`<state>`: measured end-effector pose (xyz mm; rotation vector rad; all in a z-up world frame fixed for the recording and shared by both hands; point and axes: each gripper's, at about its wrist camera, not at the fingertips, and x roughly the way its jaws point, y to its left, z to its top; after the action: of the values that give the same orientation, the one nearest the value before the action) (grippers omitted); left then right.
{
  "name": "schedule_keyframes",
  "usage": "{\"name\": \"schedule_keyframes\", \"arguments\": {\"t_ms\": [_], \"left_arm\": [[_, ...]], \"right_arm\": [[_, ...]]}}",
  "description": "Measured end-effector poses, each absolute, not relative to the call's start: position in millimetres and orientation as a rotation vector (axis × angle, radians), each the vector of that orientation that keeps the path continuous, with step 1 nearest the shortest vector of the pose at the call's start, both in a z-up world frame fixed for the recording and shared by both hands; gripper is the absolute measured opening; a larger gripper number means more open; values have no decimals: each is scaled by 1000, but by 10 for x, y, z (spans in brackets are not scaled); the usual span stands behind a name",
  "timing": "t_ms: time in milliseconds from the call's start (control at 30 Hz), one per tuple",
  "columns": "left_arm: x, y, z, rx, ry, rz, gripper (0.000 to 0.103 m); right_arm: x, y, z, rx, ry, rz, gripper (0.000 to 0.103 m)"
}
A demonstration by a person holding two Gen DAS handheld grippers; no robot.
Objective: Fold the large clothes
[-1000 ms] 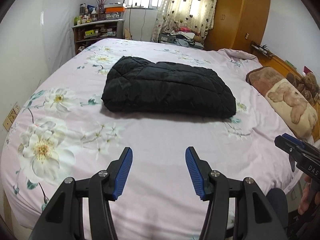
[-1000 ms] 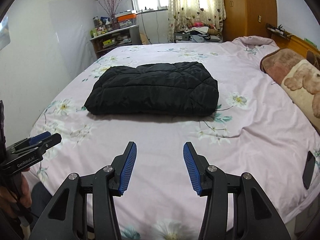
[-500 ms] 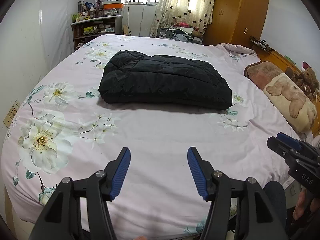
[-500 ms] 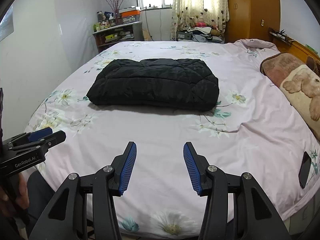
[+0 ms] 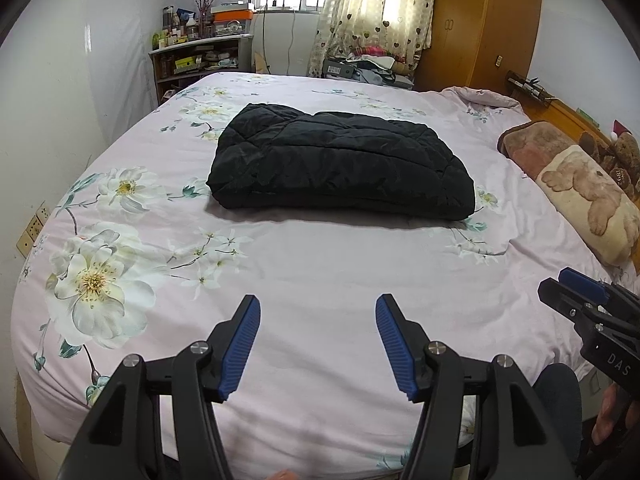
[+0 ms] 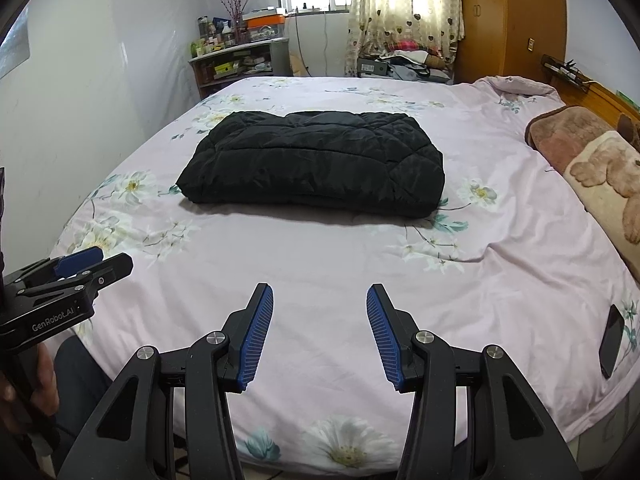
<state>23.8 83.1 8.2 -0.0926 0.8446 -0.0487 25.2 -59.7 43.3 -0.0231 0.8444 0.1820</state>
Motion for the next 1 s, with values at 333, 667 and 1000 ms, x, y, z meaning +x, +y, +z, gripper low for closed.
{"name": "schedule_keyframes", "arguments": {"t_ms": [333,667,1000], "left_arm": [[244,836,80,-88,842,-46,62],[245,831,98,-74,835,-42,63],[233,843,108,-75,834,-41,63]], "right_arm": [[256,-583,433,-21,849,181,50],[255,-578,431,-25,852,186,50],[245,-559,431,-26,853,185,50]]}}
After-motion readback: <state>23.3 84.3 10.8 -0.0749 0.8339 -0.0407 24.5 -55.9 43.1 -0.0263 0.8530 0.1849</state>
